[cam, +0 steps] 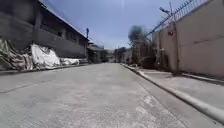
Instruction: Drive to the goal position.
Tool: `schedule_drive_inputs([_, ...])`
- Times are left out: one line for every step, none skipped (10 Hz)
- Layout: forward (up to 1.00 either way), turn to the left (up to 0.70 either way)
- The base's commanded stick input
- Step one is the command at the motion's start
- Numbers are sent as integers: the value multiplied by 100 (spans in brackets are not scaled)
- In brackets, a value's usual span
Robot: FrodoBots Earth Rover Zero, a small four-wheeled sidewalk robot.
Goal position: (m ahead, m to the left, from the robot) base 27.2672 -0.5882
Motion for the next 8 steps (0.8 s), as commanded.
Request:
schedule_drive_inputs([0,0])
schedule_drive_inputs([0,0])
schedule_drive_inputs([0,0])
schedule_drive_inputs([0,0])
schedule_drive_inputs([9,1])
schedule_drive_inputs([56,3])
schedule_drive_inputs([100,3])
schedule_drive_inputs([100,3])
